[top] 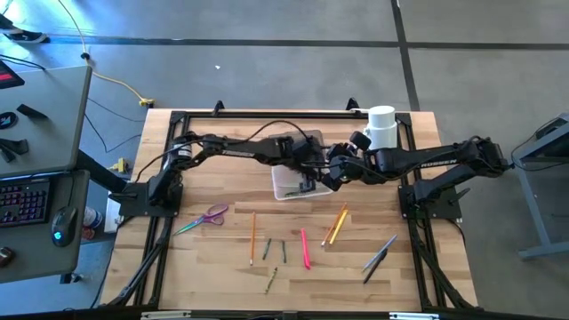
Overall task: Pick & place school supplies into a supply box
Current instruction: Put the left orange pencil into the gray supply box
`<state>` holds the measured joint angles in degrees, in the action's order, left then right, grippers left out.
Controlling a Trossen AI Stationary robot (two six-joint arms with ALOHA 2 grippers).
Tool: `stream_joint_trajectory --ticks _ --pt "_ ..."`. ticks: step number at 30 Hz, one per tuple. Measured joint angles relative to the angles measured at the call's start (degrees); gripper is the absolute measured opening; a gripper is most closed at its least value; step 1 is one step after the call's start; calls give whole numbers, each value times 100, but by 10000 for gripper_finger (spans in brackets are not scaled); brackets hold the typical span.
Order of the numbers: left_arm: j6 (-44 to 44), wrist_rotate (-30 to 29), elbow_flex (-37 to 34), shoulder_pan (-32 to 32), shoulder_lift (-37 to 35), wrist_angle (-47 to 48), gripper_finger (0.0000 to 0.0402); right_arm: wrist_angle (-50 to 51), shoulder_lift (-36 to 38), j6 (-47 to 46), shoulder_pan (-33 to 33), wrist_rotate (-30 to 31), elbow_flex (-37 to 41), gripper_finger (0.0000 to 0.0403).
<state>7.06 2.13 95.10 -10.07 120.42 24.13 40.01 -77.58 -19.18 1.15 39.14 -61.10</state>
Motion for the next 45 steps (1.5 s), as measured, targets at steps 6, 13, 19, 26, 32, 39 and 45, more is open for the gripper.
stream_joint_trajectory --ticks 6,13,19,26,32,39,45 --pt "-493 28 984 4 -210 3683 164 -44 -4 0 -2 -31 0 126" --pt "-1900 -1240 665 434 -815 5658 149 -87 -7 1 2 -74 4 126" --pt "-3583 -2783 -485 1478 -1942 5479 151 -134 -7 -6 2 -244 4 126" --pt "-6486 -3529 -2349 3052 -3262 4296 143 -175 -7 -3 -2 -210 4 126" --pt "-7293 -3281 -3266 3817 -3321 2750 143 -303 -7 -1 -2 -208 4 126" --pt "-7394 -2820 -3879 3745 -2936 840 142 -740 -4 386 -2 -208 9 126" --pt "-7425 -2747 -3944 3436 -2543 607 140 -1119 -4 901 -9 -300 9 126"
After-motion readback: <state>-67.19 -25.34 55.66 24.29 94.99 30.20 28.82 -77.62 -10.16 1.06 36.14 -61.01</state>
